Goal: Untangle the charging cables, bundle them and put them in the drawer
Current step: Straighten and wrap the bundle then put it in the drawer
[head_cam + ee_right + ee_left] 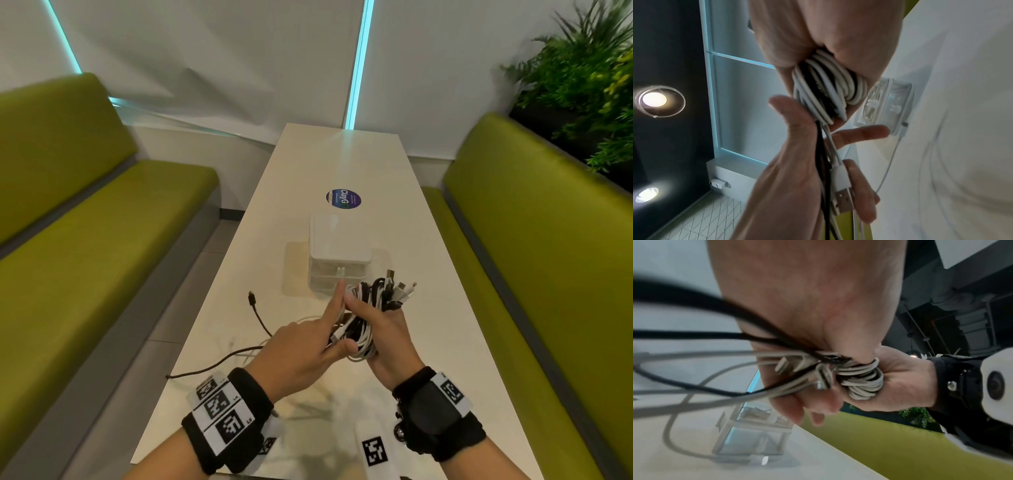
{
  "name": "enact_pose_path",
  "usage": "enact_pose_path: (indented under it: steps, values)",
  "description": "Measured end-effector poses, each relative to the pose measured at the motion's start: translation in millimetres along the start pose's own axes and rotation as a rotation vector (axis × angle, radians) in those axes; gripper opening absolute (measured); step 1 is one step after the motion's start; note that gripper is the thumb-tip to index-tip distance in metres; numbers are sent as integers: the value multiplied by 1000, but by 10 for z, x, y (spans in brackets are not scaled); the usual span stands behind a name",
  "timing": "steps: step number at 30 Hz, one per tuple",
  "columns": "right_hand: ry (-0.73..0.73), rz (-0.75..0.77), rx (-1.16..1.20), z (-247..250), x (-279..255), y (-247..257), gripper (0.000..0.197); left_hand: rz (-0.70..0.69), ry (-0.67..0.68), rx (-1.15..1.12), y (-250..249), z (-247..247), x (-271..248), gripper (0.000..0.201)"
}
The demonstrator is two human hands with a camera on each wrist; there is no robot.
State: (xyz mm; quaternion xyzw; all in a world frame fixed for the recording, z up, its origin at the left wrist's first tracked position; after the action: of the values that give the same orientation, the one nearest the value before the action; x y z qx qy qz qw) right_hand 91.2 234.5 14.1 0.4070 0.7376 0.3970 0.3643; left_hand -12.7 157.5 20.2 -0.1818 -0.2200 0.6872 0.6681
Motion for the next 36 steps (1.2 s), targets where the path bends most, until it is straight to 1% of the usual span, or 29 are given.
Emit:
enact_pose_path:
  steps: [2, 5, 7, 9, 10, 14, 16, 19, 21, 24, 27, 30, 31, 33, 34, 35, 36]
  values:
    - [32, 2, -7, -21, -4, 0, 24, 2, 40, -89, 20, -15, 0, 81]
    - [58, -22, -72, -20, -13, 4, 46, -2, 139, -283, 32, -50, -5, 79]
    - [63, -68, -132, -11, -36, -22, 58, -5, 203, -340, 16, -66, -7, 81]
    - [75, -112, -160, 4, -60, -48, 63, -15, 261, -361, 17, -87, 12, 83]
    - [81, -125, -155, 14, -65, -59, 60, -18, 288, -369, 17, -89, 19, 85]
    - [132, -161, -86, 30, -104, -91, 24, -42, 374, -442, 18, -53, -4, 104]
    - [140, -174, -61, 23, -119, -85, 20, -66, 348, -522, 2, -24, -16, 105]
    - [65, -116, -72, 13, -88, -40, 34, -35, 201, -618, -12, -18, -19, 91]
    - [30, -66, -65, -31, -87, -15, 40, 10, 126, -674, -30, -37, -41, 89]
    - [6, -9, -55, -101, -102, 25, 31, 37, 56, -717, -42, -58, -63, 96]
    - [-25, 32, -64, -137, -73, 46, 23, 61, -27, -701, -6, -20, -45, 107]
    - [-74, 22, -15, -123, -38, 40, 18, 134, -106, -690, 81, 42, 7, 119]
    - [-79, 10, 5, -109, -31, 33, 18, 128, -94, -642, 105, 52, 30, 120]
    - [-45, -12, 68, -101, -34, 32, 19, 126, -24, -590, 136, 54, 65, 119]
    - [-28, -22, 99, -101, -36, 33, 19, 139, 10, -586, 141, 59, 65, 114]
    - [-13, -32, 115, -97, -38, 37, 19, 144, 49, -564, 143, 60, 59, 101]
    - [-2, -38, 116, -88, -36, 34, 20, 118, 94, -516, 138, 56, 56, 78]
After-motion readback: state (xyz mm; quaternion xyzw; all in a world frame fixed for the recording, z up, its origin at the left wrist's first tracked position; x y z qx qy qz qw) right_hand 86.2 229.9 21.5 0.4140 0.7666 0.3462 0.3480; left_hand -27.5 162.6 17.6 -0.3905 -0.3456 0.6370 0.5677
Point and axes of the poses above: each hand's wrist, its own x-axis towards the middle knuckle, its own z-axis out of the back of the hand, y = z × x, the point moved 4 cm from there along x, towards the middle knuckle, and after that the axes turned 6 degrees about -y, right-handed, at the moved point
